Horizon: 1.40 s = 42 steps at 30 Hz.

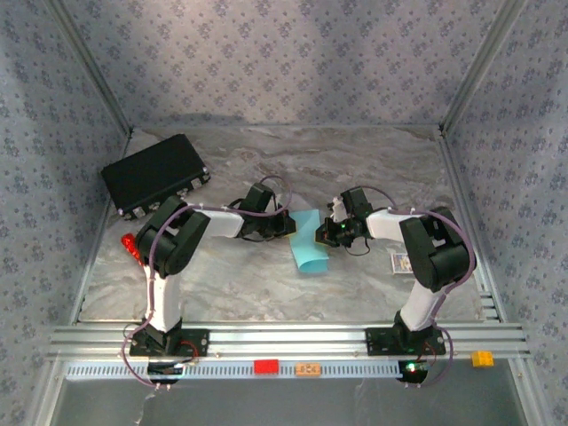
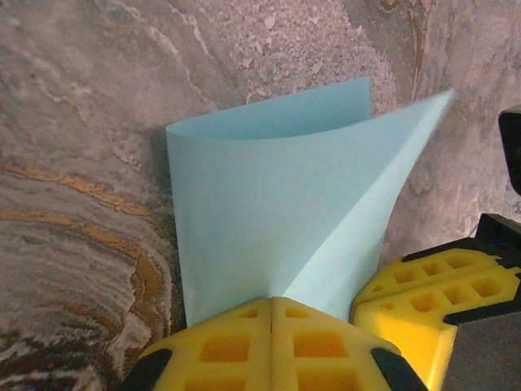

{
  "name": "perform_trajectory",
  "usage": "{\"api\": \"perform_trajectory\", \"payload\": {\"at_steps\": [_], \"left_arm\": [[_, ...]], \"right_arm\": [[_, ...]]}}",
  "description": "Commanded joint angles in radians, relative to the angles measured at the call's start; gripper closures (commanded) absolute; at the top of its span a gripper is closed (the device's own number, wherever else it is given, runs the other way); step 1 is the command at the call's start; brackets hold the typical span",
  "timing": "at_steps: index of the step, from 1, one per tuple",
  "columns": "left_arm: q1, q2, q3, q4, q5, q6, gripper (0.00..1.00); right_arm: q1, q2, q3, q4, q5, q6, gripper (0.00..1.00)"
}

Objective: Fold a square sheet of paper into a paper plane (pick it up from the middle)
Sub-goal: First fold the square sheet of paper in half at the center of the table.

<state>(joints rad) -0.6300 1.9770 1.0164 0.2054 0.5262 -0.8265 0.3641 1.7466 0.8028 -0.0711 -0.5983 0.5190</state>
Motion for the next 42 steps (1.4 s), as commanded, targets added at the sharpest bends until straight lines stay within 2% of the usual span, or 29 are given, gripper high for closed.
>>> {"api": "perform_trajectory", "payload": {"at_steps": [1, 8, 11, 15, 23, 29, 35, 42], "left_arm": [[0.013, 0.017, -0.007, -0.074, -0.06, 0.041, 0.97], [0.011, -0.038, 0.062, -0.071, 0.018, 0.05, 0.94], [0.011, -0.013, 0.082, -0.087, 0.061, 0.069, 0.94], [0.023, 0.043, 0.109, -0.12, 0.058, 0.087, 0.94], [0.07, 0.116, 0.153, -0.125, 0.023, 0.069, 0.95], [0.093, 0.117, 0.18, -0.14, -0.037, 0.021, 0.96], [0.1, 0.133, 0.241, -0.216, -0.103, 0.001, 0.97], [0.102, 0.164, 0.33, -0.31, -0.125, -0.011, 0.97]], "right_arm": [[-0.007, 0.027, -0.035, -0.087, 0.091, 0.002, 1.0], [-0.006, 0.029, -0.033, -0.088, 0.091, 0.003, 1.0], [-0.007, 0.028, -0.033, -0.087, 0.091, 0.004, 1.0], [-0.006, 0.033, -0.032, -0.085, 0.086, 0.003, 1.0], [-0.007, 0.033, -0.032, -0.087, 0.087, 0.001, 1.0], [-0.006, 0.028, -0.037, -0.089, 0.086, -0.001, 1.0], [-0.006, 0.028, -0.038, -0.088, 0.084, -0.005, 1.0], [-0.006, 0.021, -0.044, -0.085, 0.085, -0.001, 1.0]]}}
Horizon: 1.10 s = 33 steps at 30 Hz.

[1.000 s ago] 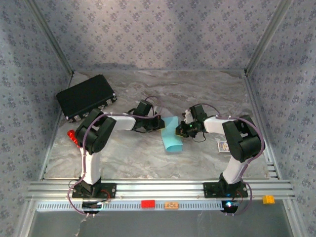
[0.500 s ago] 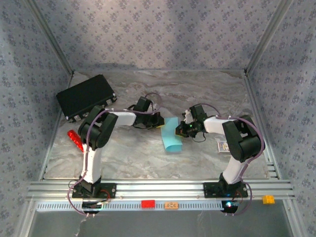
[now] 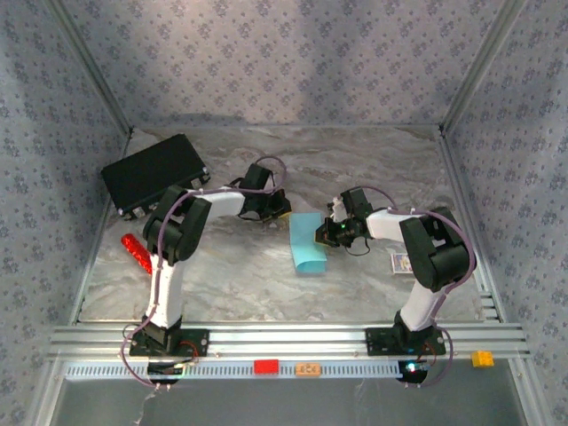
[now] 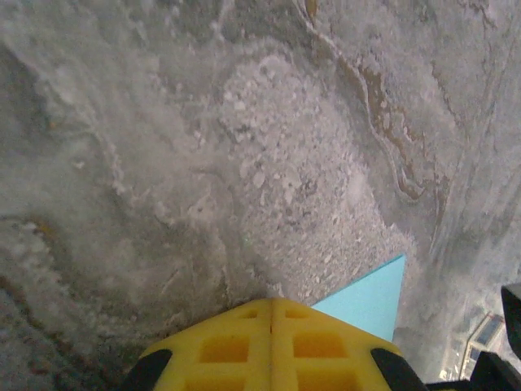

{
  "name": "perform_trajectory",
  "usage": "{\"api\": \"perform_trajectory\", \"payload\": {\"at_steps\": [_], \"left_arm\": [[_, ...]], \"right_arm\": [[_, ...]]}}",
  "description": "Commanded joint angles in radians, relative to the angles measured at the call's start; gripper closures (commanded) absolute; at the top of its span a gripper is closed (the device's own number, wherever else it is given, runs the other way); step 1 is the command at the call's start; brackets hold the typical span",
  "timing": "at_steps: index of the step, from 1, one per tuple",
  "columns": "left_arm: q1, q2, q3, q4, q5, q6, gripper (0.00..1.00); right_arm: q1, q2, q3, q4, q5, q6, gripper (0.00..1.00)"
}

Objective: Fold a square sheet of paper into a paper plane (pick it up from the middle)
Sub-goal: First fold the square sheet of paper in half at the center of the table.

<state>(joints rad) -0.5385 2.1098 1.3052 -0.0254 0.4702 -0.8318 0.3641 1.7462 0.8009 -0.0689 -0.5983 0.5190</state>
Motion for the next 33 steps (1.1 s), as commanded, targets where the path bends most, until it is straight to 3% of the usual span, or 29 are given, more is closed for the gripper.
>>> {"api": "perform_trajectory", "payload": {"at_steps": [1, 10, 19, 33], "left_arm": [[0.01, 0.031, 0.049, -0.094, -0.076, -0.005, 0.97], [-0.013, -0.122, 0.053, -0.152, -0.106, 0.036, 0.93], [-0.106, -0.188, -0.097, 0.017, 0.126, 0.034, 0.92], [-0.108, -0.111, -0.274, 0.132, 0.072, 0.029, 0.93]], "right_arm": [[-0.004, 0.021, -0.042, -0.086, 0.086, 0.001, 1.0], [0.0, 0.019, -0.043, -0.074, 0.091, 0.018, 1.0], [-0.002, 0.017, -0.046, -0.076, 0.098, 0.018, 1.0], [0.0, 0.009, -0.049, -0.078, 0.099, 0.018, 1.0]]}}
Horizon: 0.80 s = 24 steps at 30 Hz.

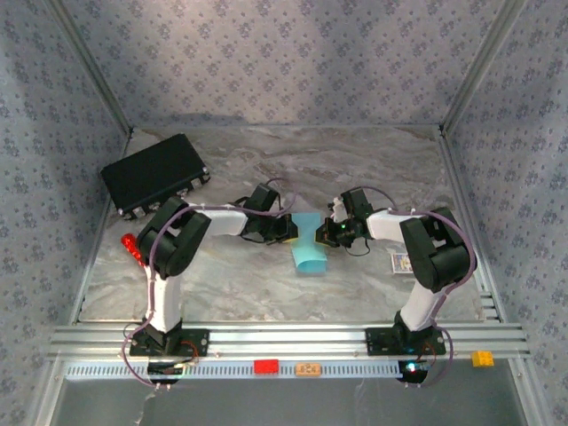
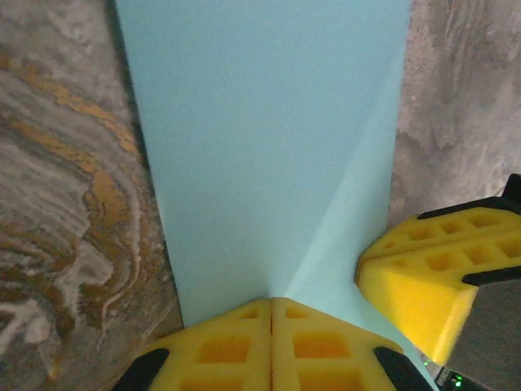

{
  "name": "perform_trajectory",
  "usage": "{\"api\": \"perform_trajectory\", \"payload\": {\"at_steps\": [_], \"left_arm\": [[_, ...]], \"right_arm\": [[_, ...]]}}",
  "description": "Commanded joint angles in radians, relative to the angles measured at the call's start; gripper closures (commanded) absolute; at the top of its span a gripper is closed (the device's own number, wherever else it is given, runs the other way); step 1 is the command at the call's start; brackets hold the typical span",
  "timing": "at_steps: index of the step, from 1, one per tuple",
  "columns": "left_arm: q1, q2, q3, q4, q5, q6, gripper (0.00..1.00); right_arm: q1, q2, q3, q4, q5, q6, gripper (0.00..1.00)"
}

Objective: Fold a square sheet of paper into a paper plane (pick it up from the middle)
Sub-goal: First fold the square sheet of paper in half at the center of the table.

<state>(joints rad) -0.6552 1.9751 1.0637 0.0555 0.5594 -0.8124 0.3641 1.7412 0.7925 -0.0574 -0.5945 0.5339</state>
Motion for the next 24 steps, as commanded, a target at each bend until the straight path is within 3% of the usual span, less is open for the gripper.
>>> {"api": "perform_trajectory", "payload": {"at_steps": [1, 13, 24], "left_arm": [[0.012, 0.021, -0.046, 0.067, -0.017, 0.0, 0.93], [-0.007, -0.117, 0.019, -0.061, -0.012, 0.001, 0.91], [-0.065, -0.077, -0.044, 0.038, 0.067, -0.064, 0.91]], "right_arm": [[0.001, 0.013, -0.042, -0.09, 0.096, 0.003, 1.0], [0.0, 0.01, -0.04, -0.091, 0.101, 0.006, 1.0], [0.0, 0.008, -0.045, -0.09, 0.103, 0.008, 1.0]]}}
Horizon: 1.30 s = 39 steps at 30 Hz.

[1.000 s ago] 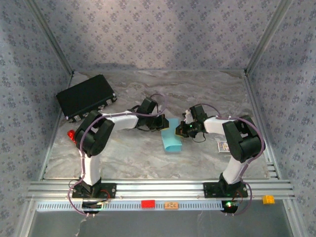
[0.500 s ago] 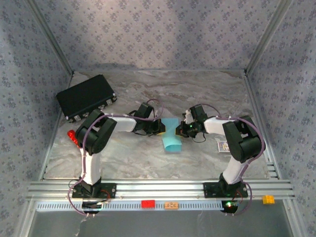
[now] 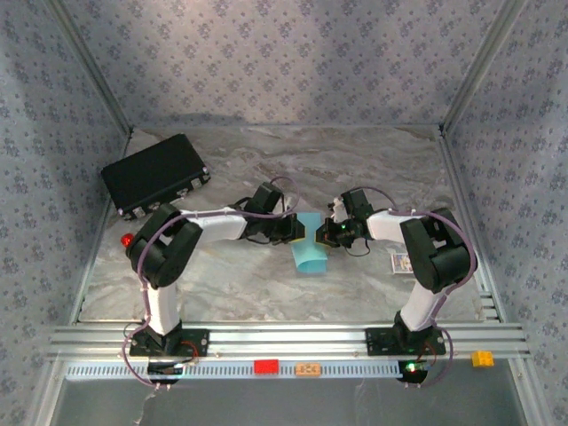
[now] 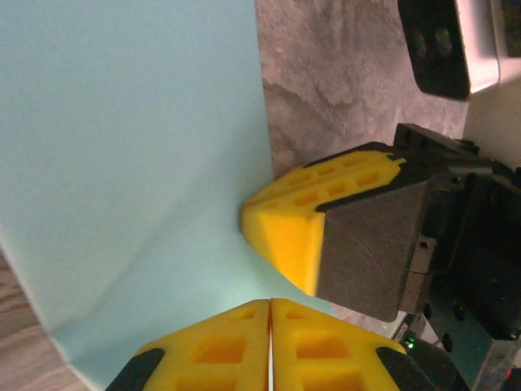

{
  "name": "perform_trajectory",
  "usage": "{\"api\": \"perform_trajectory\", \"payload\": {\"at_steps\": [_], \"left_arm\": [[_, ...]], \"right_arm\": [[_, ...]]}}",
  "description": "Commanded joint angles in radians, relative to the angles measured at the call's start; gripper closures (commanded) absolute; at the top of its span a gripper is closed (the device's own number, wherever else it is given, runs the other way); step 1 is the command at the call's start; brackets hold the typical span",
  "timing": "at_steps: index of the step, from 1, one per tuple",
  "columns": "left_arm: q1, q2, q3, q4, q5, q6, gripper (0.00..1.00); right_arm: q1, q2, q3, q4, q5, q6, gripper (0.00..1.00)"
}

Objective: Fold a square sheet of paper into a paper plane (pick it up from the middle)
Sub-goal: First fold the square sheet of paper in half at the center of the table.

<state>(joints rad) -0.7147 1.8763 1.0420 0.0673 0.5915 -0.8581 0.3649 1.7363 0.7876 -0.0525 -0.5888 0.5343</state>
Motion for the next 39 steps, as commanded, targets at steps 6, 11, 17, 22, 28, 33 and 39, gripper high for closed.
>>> {"api": "perform_trajectory", "payload": {"at_steps": [6, 11, 17, 22, 28, 33, 39], "left_arm": [[-0.008, 0.036, -0.079, -0.011, 0.008, 0.03, 0.92], [-0.008, 0.043, -0.137, 0.01, -0.012, 0.057, 0.92], [-0.007, -0.028, -0.13, 0.002, -0.036, 0.06, 0.91], [-0.009, -0.105, -0.127, 0.056, -0.017, 0.007, 0.92], [-0.028, -0.077, -0.124, 0.071, 0.038, 0.014, 0.92], [-0.039, -0.04, -0.159, 0.096, 0.038, 0.003, 0.92], [-0.039, -0.011, -0.226, 0.1, 0.011, 0.028, 0.93]], "right_arm": [[0.0, 0.014, -0.042, -0.093, 0.096, 0.007, 1.0], [0.0, 0.009, -0.046, -0.093, 0.101, 0.007, 1.0], [-0.001, 0.01, -0.046, -0.093, 0.1, 0.007, 1.0], [-0.001, 0.007, -0.045, -0.095, 0.104, 0.007, 1.0], [-0.001, 0.006, -0.047, -0.092, 0.107, 0.012, 1.0], [-0.001, 0.005, -0.05, -0.09, 0.107, 0.012, 1.0], [0.0, 0.005, -0.053, -0.087, 0.107, 0.013, 1.0]]}}
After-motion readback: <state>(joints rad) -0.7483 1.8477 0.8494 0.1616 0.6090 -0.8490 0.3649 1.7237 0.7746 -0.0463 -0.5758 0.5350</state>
